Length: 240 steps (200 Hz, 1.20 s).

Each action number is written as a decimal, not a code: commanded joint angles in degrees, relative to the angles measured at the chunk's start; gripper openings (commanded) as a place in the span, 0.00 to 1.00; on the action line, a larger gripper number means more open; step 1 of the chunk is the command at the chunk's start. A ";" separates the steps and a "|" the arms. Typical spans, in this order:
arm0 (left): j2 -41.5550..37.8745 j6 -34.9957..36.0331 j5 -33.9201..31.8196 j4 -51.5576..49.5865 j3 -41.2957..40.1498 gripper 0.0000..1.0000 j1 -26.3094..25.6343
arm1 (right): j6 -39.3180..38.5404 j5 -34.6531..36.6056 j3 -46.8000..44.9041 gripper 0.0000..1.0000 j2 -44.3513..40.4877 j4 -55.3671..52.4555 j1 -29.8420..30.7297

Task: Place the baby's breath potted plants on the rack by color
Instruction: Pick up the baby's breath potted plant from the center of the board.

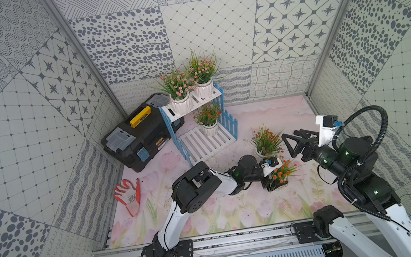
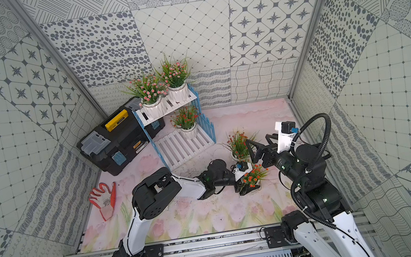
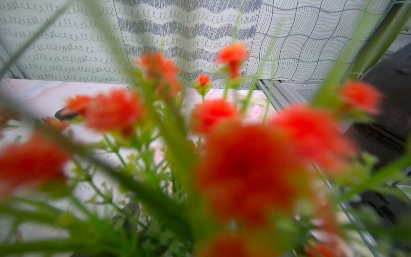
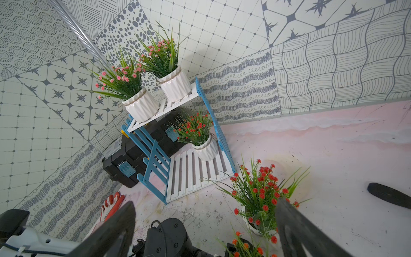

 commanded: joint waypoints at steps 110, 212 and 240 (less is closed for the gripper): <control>-1.94 -1.50 -11.22 -4.39 -1.42 0.74 -0.95 | -0.59 -0.14 -1.83 0.98 -1.14 3.28 -0.21; -7.50 -0.53 -27.95 -4.21 -8.35 0.69 -1.69 | -0.15 -0.70 -3.42 0.98 -1.20 4.98 -0.21; -10.98 -0.13 -34.28 -5.90 -10.85 0.68 -1.87 | -0.17 -0.38 -3.54 0.98 -1.46 4.90 -0.22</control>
